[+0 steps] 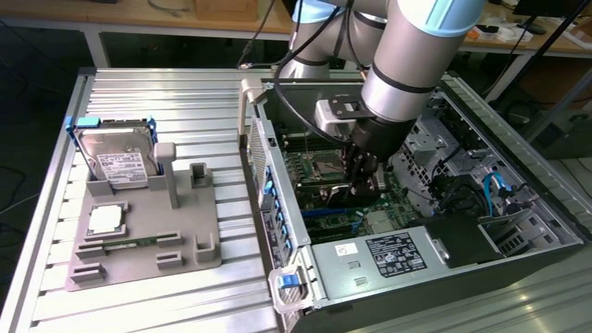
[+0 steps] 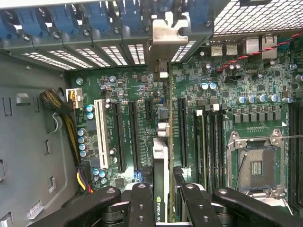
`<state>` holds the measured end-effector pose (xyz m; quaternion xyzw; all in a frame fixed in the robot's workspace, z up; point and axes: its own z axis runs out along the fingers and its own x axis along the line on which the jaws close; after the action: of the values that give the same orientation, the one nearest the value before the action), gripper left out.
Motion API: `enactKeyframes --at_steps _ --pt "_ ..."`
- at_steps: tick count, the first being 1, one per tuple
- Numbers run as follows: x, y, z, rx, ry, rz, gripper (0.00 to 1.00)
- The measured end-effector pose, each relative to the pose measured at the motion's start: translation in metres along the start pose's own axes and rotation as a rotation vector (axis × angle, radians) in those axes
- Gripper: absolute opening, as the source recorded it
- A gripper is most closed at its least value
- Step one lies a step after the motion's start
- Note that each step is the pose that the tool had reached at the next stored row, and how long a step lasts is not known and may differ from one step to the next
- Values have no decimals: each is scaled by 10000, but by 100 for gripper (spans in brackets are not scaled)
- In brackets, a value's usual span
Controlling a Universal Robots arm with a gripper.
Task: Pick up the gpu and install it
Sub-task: 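Insert the gpu into the slot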
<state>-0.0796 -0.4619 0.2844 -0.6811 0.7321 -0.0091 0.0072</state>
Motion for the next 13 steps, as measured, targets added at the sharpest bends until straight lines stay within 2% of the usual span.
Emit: enactKeyframes --at_steps 6,13 --pt "4 61 18 3 -6 0 27" --pt "6 84 34 2 -10 -1 27"
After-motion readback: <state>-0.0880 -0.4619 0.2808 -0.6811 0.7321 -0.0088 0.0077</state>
